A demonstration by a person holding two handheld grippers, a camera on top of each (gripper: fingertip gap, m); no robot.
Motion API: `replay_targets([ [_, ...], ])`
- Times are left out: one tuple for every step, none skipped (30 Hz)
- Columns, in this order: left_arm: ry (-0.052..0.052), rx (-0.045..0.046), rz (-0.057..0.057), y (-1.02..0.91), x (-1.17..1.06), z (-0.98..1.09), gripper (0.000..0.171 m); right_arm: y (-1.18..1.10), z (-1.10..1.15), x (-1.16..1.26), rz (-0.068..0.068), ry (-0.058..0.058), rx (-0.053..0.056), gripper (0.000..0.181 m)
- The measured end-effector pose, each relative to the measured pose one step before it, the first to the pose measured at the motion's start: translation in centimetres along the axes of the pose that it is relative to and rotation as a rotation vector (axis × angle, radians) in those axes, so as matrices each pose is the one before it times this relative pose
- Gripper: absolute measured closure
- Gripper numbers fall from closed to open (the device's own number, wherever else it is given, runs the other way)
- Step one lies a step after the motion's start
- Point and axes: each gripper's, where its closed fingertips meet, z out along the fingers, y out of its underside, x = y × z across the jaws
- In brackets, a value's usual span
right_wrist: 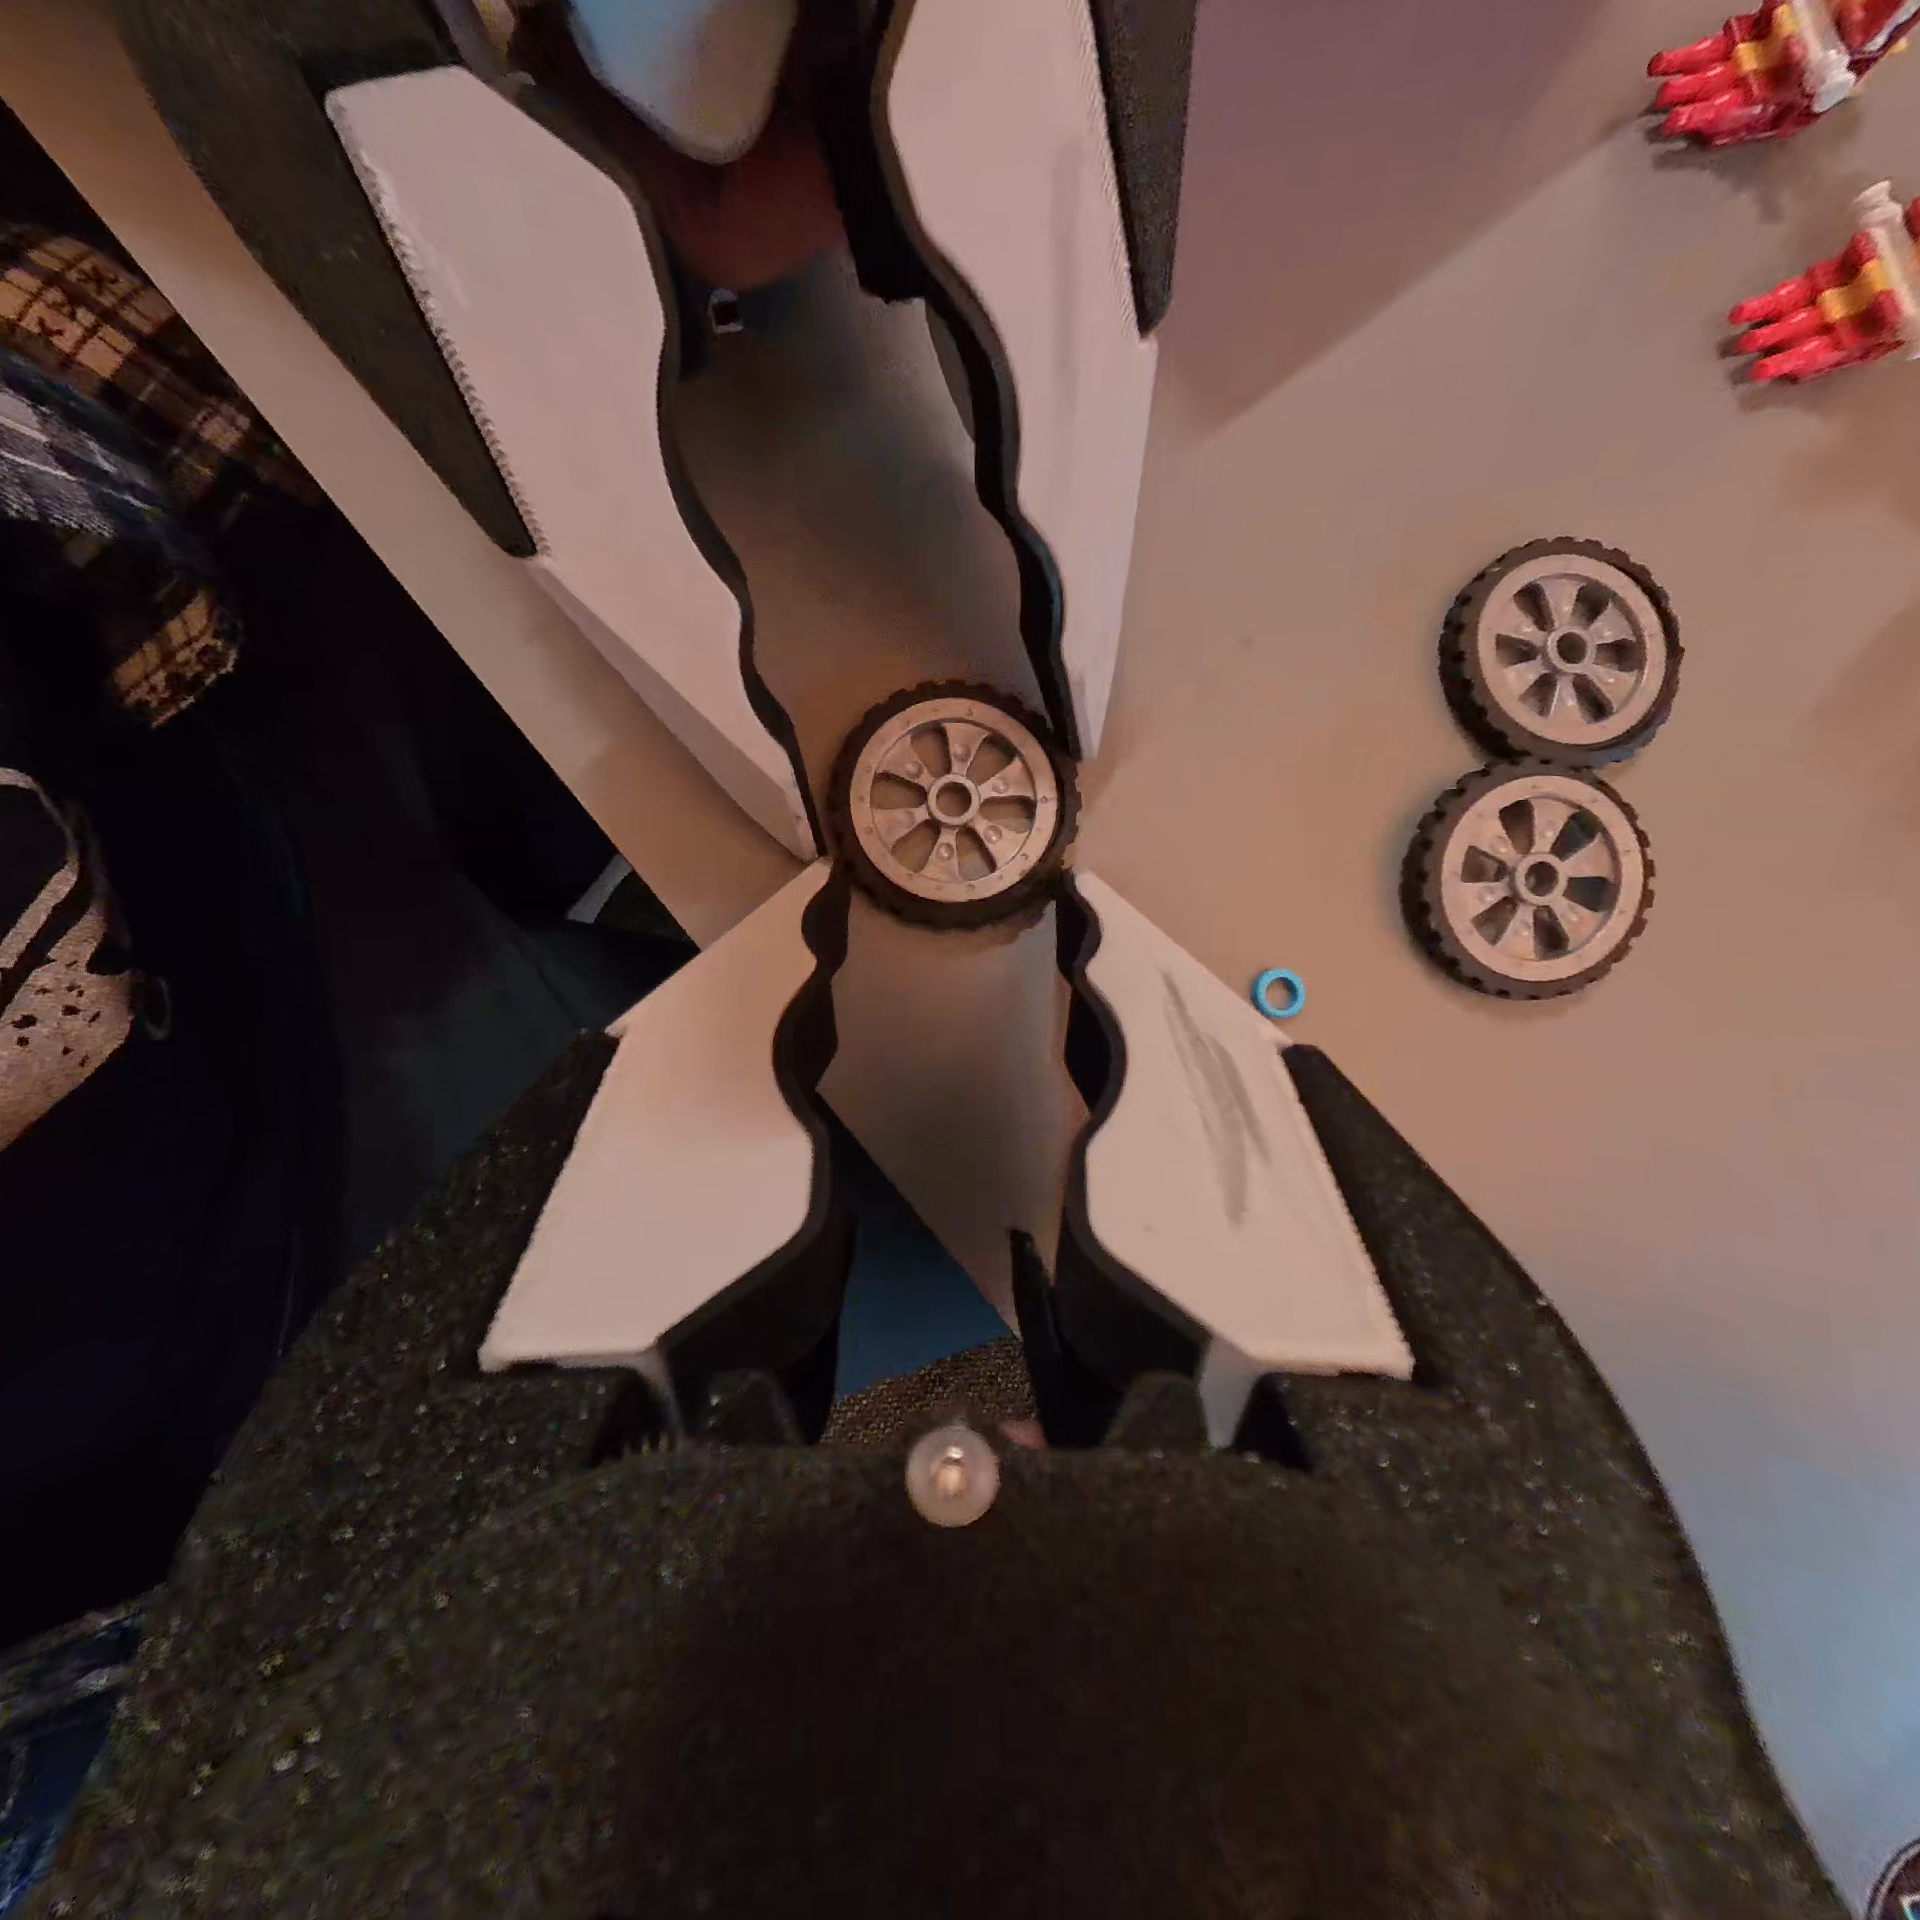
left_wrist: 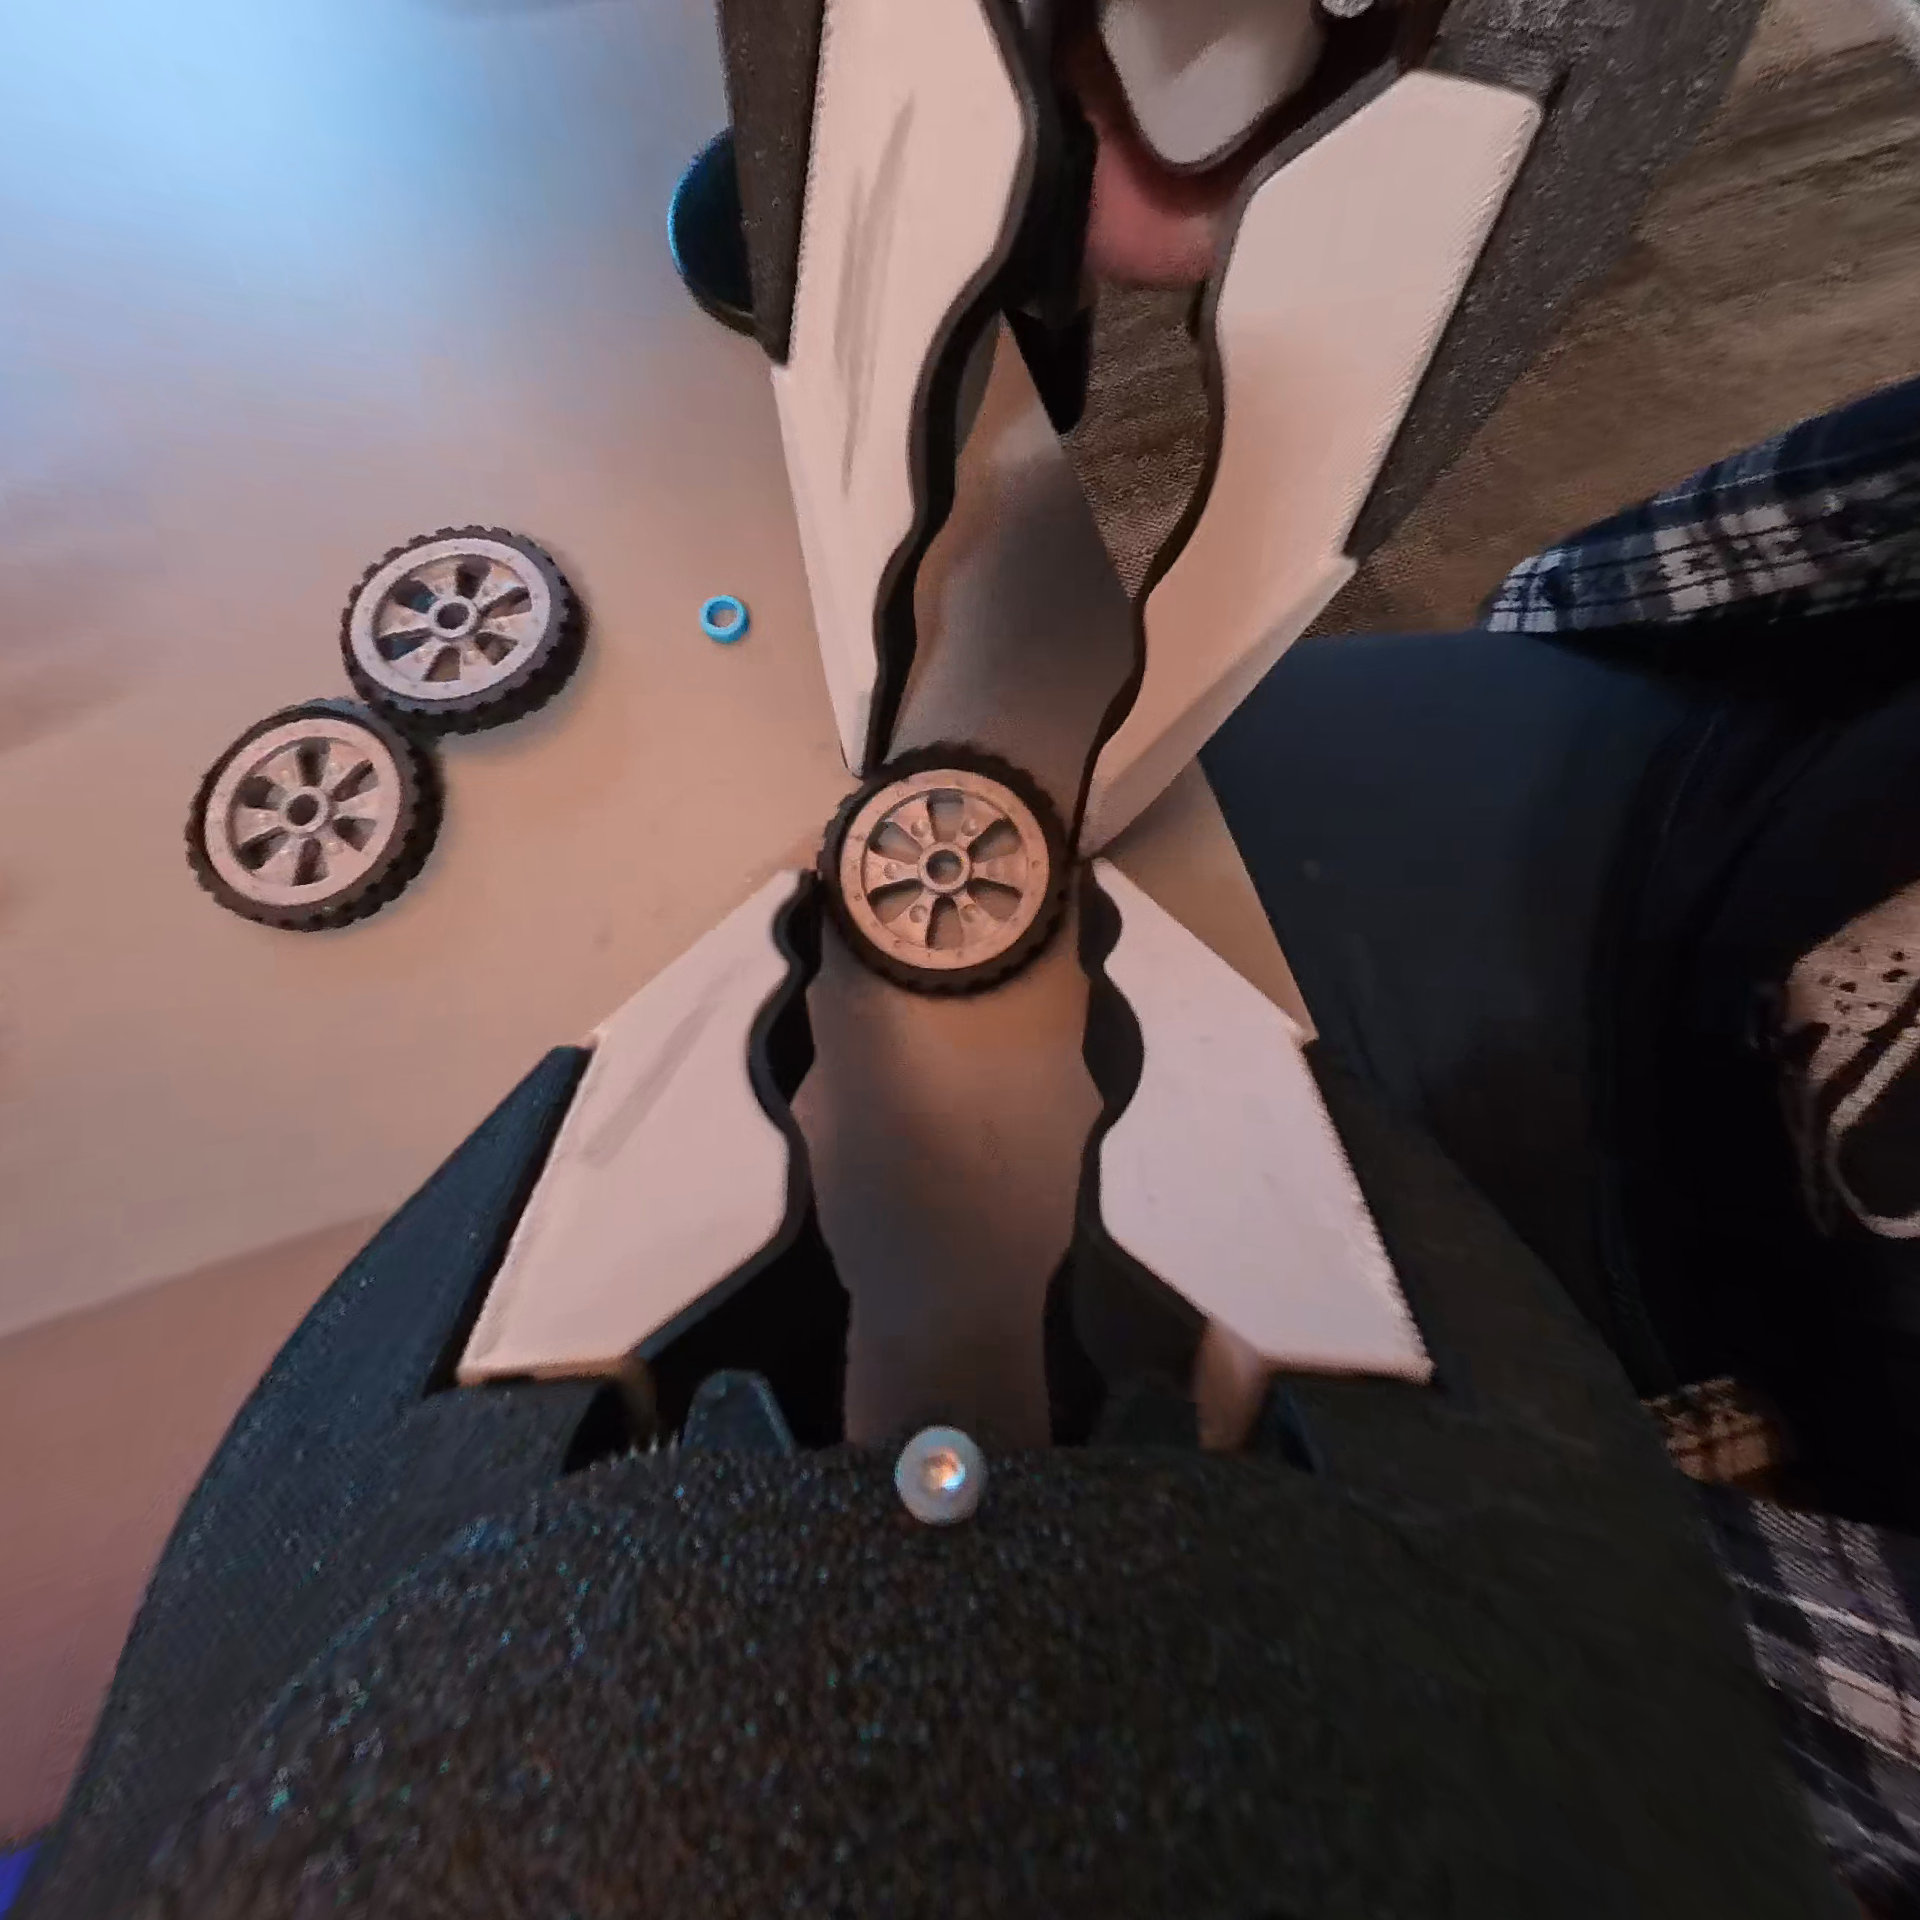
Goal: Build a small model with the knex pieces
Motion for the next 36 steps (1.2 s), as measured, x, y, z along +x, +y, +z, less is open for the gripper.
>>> replay_targets([
  [-0.0114, 0.00345, 0.0145, -0.078, -0.012, 0.008, 0.124, 0.016, -0.007, 0.004, -0.0038, -0.0042, -0.0008, 0.142],
  [-0.0059, 0.00213, 0.0037, 0.011, -0.024, -0.005, 0.124, 0.0, 0.003, 0.012, -0.002, -0.0049, 0.0003, 0.143],
  [0.0017, -0.0002, -0.0022, 0.022, -0.009, -0.002, 0.125, -0.024, 0.014, 0.001, 0.0002, -0.0056, 0.0023, 0.143],
  [0.0025, -0.00037, -0.0007, 0.011, -0.019, -0.003, 0.125, -0.027, 0.014, -0.002, -0.0047, -0.0041, 0.002, 0.144],
  [0.0009, -0.00035, 0.0013, 0.007, -0.016, -0.003, 0.126, -0.022, 0.002, -0.003, -0.0091, -0.0036, 0.0003, 0.145],
  [-0.0037, -0.00025, 0.0077, 0.001, -0.015, -0.008, 0.127, -0.018, 0.005, -0.011, -0.0061, -0.0062, -0.0005, 0.145],
  [-0.0018, 0.00031, 0.0027, 0.005, -0.002, -0.012, 0.128, -0.029, 0.013, -0.006, -0.0056, -0.006, -0.0004, 0.146],
  [-0.0021, 0.00144, 0.0014, -0.005, 0.012, -0.011, 0.128, -0.044, 0.007, -0.013, -0.0082, -0.0034, -0.0031, 0.147],
  [-0.0028, -0.00062, 0.0051, -0.009, 0.014, -0.011, 0.129, -0.03, 0.015, -0.021, -0.0104, -0.0017, -0.0058, 0.148],
  [0.0041, 0.00221, 0.0004, -0.01, -0.003, 0.001, 0.129, -0.024, 0.002, -0.007, -0.0073, -0.0025, -0.0064, 0.148],
  [0.004, -0.00258, -0.0028, 0.002, 0.001, 0.01, 0.129, -0.005, 0.015, 0.006, -0.0079, -0.0041, -0.007, 0.148],
  [-0.0008, -0.0073, 0.0074, 0.008, 0.006, -0.008, 0.129, -0.004, 0.015, 0.012, -0.0136, -0.0039, -0.0082, 0.149],
  [0.0007, -0.00271, 0.0064, 0.013, -0.009, -0.012, 0.129, 0.008, 0.003, 0.003, -0.0155, -0.0003, -0.0096, 0.148],
  [0.0033, 0.00614, -0.008, 0.031, -0.034, 0.0, 0.128, 0.041, -0.008, 0.007, -0.0142, 0.0036, -0.0075, 0.148],
  [-0.0035, 0.00609, -0.0099, 0.019, -0.077, -0.008, 0.128, 0.051, -0.013, 0.029, -0.0034, 0.0034, -0.0009, 0.147],
  [-0.0076, -0.00089, 0.0, 0.023, -0.074, -0.006, 0.127, 0.067, -0.011, 0.037, 0.0125, 0.0025, 0.0035, 0.146],
  [-0.0069, 0.00169, -0.0036, -0.049, -0.095, 0.026, 0.127, 0.069, -0.035, 0.103, 0.0154, 0.0076, 0.003, 0.144],
  [-0.0105, 0.0007, -0.0012, -0.058, -0.153, 0.012, 0.126, 0.043, -0.048, 0.147, 0.0064, 0.0137, 0.0015, 0.142],
  [-0.0033, -0.00112, -0.0007, -0.017, -0.065, 0.0, 0.125, 0.003, -0.034, 0.104, 0.0015, 0.0139, -0.0007, 0.14],
  [0.0048, -0.00109, -0.0028, 0.016, 0.007, -0.013, 0.119, 0.012, -0.038, -0.038, -0.0021, 0.0041, -0.0027, 0.136],
  [0.0081, -0.00173, -0.0055, 0.023, 0.022, 0.017, 0.116, -0.001, -0.024, -0.007, -0.0029, 0.0013, -0.0017, 0.133],
  [0.0115, -0.00162, -0.0013, 0.018, 0.069, 0.016, 0.117, -0.002, 0.009, 0.073, 0.0013, 0.0005, 0.0006, 0.132],
  [0.0099, -0.00316, -0.0024, 0.006, 0.031, 0.026, 0.117, 0.009, 0.021, 0.132, 0.0049, -0.0013, 0.0025, 0.129],
  [-0.0023, -0.00093, -0.0012, -0.02, -0.128, 0.048, 0.114, 0.0, 0.017, 0.23, 0.0071, 0.0045, 0.0027, 0.125],
  [0.0085, 0.00057, 0.0008, -0.034, 0.091, 0.031, 0.115, -0.008, 0.036, 0.107, 0.0049, -0.0024, 0.0006, 0.126],
  [0.0119, -0.00024, 0.006, -0.003, 0.194, 0.013, 0.118, -0.026, 0.035, -0.053, -0.0021, -0.0103, 0.0014, 0.127],
  [0.0065, 0.00024, 0.0026, -0.012, 0.091, 0.009, 0.12, -0.07, 0.045, -0.042, -0.007, -0.0093, 0.003, 0.128],
  [0.009, -0.00144, -0.0062, 0.017, 0.056, 0.027, 0.119, -0.115, 0.081, -0.055, -0.008, -0.0102, 0.0055, 0.133],
  [0.0107, -0.00191, -0.0063, 0.002, 0.066, 0.071, 0.116, -0.214, 0.159, -0.184, -0.0099, -0.016, 0.0131, 0.138],
  [0.0083, -0.00236, -0.0003, -0.027, 0.068, 0.057, 0.113, -0.225, 0.19, -0.131, -0.0043, -0.0126, 0.0152, 0.138],
  [0.0029, -0.00077, 0.001, -0.031, 0.016, 0.05, 0.113, -0.089, 0.095, 0.029, 0.0058, -0.0077, 0.0064, 0.138],
  [0.0013, -0.00069, -0.0003, -0.01, -0.004, 0.015, 0.113, 0.0, 0.015, 0.015, 0.0045, -0.0043, 0.001, 0.138],
  [0.0016, 0.00064, -0.0002, 0.007, 0.005, 0.003, 0.113, -0.001, -0.005, -0.017, -0.0005, -0.0005, 0.0015, 0.138],
  [0.0007, 0.00143, 0.0007, -0.02, 0.005, 0.01, 0.113, -0.009, -0.003, -0.018, -0.0045, -0.0004, 0.002, 0.139],
  [-0.0016, 0.00072, 0.0024, -0.007, 0.001, 0.001, 0.114, -0.016, 0.005, -0.021, -0.0063, -0.0017, 0.0013, 0.139],
  [-0.0008, 0.0002, 0.001, -0.005, 0.001, 0.003, 0.114, -0.015, 0.001, -0.012, -0.0046, -0.0018, -0.0009, 0.14],
])
